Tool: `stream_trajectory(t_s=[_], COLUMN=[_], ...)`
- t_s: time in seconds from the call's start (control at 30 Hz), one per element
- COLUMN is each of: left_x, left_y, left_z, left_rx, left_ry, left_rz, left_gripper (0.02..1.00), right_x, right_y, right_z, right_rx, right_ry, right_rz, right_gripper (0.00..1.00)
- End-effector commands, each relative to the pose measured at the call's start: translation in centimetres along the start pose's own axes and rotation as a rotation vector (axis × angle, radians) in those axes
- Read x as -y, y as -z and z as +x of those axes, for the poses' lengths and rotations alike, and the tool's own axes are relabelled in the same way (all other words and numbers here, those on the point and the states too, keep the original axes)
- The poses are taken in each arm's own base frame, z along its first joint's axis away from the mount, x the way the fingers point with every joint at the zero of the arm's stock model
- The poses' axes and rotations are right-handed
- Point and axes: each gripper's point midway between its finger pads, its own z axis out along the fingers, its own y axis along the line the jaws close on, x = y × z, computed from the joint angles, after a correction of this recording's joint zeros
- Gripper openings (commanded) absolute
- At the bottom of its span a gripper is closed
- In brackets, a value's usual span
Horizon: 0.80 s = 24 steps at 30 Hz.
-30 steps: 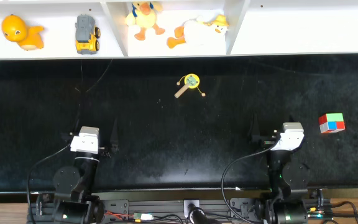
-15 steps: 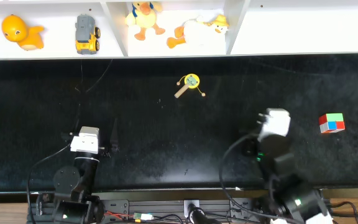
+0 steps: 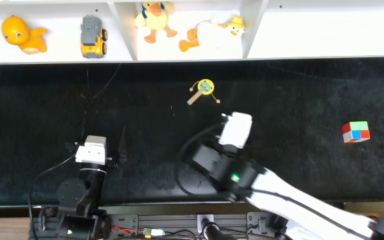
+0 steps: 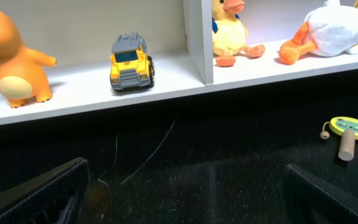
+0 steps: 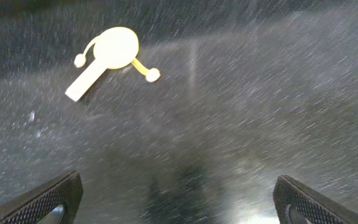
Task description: Store Toys
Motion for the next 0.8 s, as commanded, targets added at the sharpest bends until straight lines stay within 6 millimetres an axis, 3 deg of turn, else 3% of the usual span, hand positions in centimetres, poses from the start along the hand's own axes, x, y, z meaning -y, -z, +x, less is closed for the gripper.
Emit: stream_trajectory(t_s=[0.03,0.17,0.47,0.8], left_x=[0.0,0.0,0.0,0.0], left_y=[0.1,0.1,0.1,0.1], left_z=[-0.1,-0.1,-0.1,-0.1], left_rx=[0.006,0.006,0.006,0.006], left_ry=[-0.019,-0.019,-0.019,-0.019], left_rz=[-0.005,-0.005,-0.005,-0.005], left_gripper=[0.998,0.998,0.998,0.998], right_x=[-3.5,-5.2,-8.8,-11.0], right_y=[-1.0,-2.9,-6.7,-10.3], right_z=[0.8,0.4,-3.3,-4.3], right_rx=[-0.097,-0.146,-0.154,-0.197], right_ry=[-0.062,-0.109,-0.216,-0.285], right_rz=[-0.010,0.025,0.053,0.043], right_gripper=[0.993,0.996,0.996,0.993])
